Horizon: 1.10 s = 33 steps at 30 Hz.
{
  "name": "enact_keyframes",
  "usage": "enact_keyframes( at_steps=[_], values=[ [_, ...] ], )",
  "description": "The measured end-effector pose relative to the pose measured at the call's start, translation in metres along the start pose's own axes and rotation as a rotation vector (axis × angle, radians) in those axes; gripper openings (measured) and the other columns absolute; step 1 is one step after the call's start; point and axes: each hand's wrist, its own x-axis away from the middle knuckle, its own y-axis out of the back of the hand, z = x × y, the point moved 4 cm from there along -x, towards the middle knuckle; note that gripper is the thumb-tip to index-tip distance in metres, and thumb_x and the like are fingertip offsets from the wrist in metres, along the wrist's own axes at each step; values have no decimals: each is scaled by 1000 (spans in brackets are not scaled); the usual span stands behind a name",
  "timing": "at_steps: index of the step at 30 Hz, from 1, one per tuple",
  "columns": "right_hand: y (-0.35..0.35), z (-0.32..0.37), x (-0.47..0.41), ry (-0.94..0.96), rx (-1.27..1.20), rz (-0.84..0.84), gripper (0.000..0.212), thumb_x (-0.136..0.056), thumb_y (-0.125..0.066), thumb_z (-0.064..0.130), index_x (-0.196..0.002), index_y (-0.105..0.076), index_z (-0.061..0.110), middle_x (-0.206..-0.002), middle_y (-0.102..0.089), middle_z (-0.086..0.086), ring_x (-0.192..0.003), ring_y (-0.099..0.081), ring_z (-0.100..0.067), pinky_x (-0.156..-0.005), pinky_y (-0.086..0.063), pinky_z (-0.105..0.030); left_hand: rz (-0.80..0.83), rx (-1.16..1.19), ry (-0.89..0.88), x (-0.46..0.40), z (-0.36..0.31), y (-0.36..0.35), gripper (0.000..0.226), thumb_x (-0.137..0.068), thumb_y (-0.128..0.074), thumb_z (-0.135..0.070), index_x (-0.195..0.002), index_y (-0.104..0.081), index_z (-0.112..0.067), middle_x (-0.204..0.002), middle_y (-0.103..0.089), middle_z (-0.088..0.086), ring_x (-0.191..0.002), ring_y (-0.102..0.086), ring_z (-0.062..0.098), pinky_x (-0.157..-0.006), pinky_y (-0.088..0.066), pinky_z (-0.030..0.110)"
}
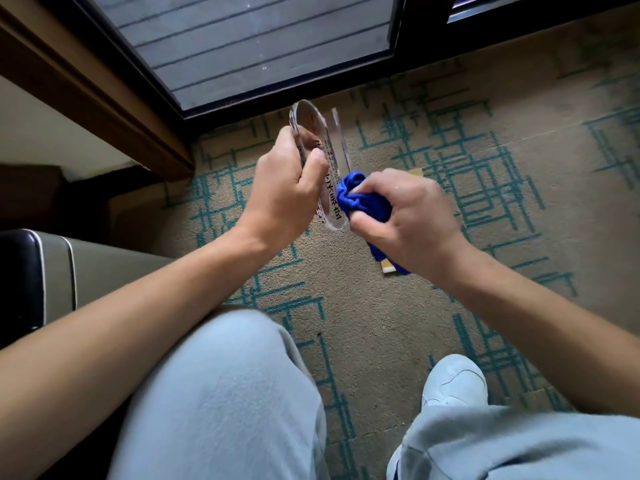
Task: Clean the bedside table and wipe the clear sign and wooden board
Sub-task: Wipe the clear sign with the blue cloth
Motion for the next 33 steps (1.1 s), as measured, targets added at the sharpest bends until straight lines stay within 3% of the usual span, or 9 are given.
enact_keyframes(
  at_steps=[6, 10, 14, 18, 21, 23, 26, 27, 33],
  values=[
    [5, 5, 4, -118, -21, 66, 27, -78, -60, 43, -87, -73, 21, -74, -70, 5, -67, -63, -15, -65, -54, -35, -10, 94, 38, 0, 3, 2, 5, -102, -42, -11, -103, -46, -9, -47, -62, 0, -35, -51, 14, -39, -39, 20],
    [7, 0, 0, -257, -47, 117, 19, -79, -63, 34, -77, -73, 18, -56, -65, 10, -52, -60, 3, -48, -42, -14, -24, 156, 67, 1, 3, 3, 7, -103, -41, -11, -106, -45, -6, -55, -64, 7, -39, -58, 18, -39, -43, 23],
    [-4, -7, 11, -345, 26, 290, 19, -80, -64, 34, -73, -72, 18, -61, -69, 3, -57, -65, -13, -52, -51, -25, -107, 235, 18, -2, -5, 12, 6, -104, -40, -10, -107, -45, -6, -56, -60, 5, -44, -61, 19, -39, -44, 24],
    [19, -13, 7, -446, -197, 65, 12, -83, -66, 25, -78, -72, 15, -68, -73, -4, -54, -68, -4, -49, -53, -23, -67, 209, 14, 1, -5, 9, 10, -105, -41, -10, -110, -46, -3, -56, -61, 7, -42, -59, 14, -39, -42, 21],
    [40, -11, -6, -403, -561, -84, 8, -87, -63, 9, -84, -70, 8, -77, -73, -20, -59, -75, -27, -44, -53, -31, -77, 216, 51, -1, 1, 8, 16, -105, -41, -10, -114, -46, 1, -55, -60, 4, -44, -61, 19, -39, -44, 23],
    [38, -6, -10, -287, -564, -75, 13, -87, -63, 8, -93, -74, 13, -81, -74, -15, -65, -76, -28, -48, -57, -36, -78, 210, 52, -3, 2, 8, 18, -104, -41, -12, -115, -46, 1, -52, -61, 2, -45, -62, 25, -40, -45, 26],
    [17, -6, -2, -182, -361, 28, 29, -85, -66, 22, -112, -77, 25, -95, -77, 5, -81, -75, -11, -73, -62, -37, -54, 217, 17, -2, -1, 4, 14, -103, -42, -15, -111, -45, -5, -50, -62, 1, -47, -62, 35, -41, -45, 30],
    [11, -8, 2, -175, -332, 64, 32, -85, -66, 25, -115, -76, 26, -96, -77, 6, -82, -74, -10, -75, -62, -38, -52, 218, 15, -2, 0, 3, 12, -103, -42, -15, -110, -45, -6, -50, -62, 1, -47, -62, 35, -41, -45, 29],
    [2, -27, 25, -317, -407, 133, 15, -83, -65, 19, -92, -78, 22, -74, -75, -6, -63, -75, -26, -52, -60, -50, -94, 267, 32, -3, -1, 13, 10, -106, -39, -11, -111, -45, -5, -50, -58, 0, -43, -58, 19, -39, -43, 23]
  ],
)
